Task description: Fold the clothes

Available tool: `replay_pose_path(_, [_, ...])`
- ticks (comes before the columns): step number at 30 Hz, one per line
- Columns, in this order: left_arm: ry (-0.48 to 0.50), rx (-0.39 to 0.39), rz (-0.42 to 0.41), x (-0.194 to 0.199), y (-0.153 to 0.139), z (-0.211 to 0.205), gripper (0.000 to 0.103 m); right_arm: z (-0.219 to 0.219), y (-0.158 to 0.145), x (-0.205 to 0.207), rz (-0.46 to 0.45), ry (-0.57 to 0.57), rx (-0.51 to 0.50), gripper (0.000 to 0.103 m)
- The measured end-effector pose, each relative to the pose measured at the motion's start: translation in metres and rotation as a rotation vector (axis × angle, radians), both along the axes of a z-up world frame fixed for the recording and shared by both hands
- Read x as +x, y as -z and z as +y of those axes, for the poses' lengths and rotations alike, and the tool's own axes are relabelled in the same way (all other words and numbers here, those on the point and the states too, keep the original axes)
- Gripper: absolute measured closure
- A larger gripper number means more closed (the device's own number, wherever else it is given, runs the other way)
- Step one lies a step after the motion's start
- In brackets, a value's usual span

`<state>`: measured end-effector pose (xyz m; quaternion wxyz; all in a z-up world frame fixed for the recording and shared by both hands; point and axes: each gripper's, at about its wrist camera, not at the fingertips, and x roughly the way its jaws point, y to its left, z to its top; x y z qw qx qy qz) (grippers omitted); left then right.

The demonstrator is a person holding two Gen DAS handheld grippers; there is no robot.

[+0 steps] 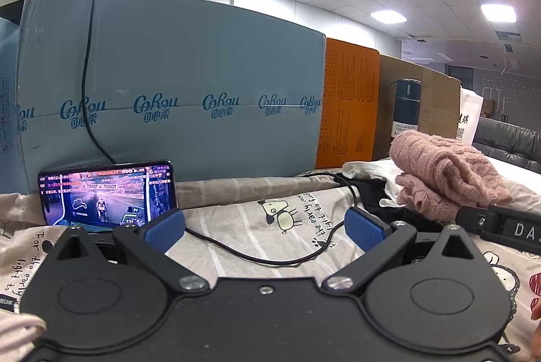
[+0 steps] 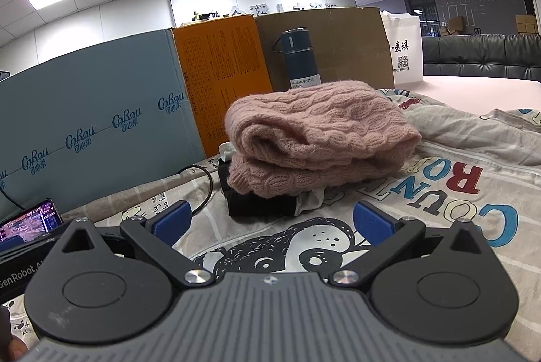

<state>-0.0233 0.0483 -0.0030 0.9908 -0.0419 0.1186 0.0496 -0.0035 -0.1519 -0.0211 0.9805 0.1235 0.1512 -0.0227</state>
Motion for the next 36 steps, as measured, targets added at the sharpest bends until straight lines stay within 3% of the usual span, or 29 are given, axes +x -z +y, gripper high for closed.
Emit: replay_pose_path(36, [0.006,-0.003,0.003,0.0009,0.0002,-0.0002,0.000,0.0008,0.0003,0.0015,0.007,-0.008,0.002,0.000])
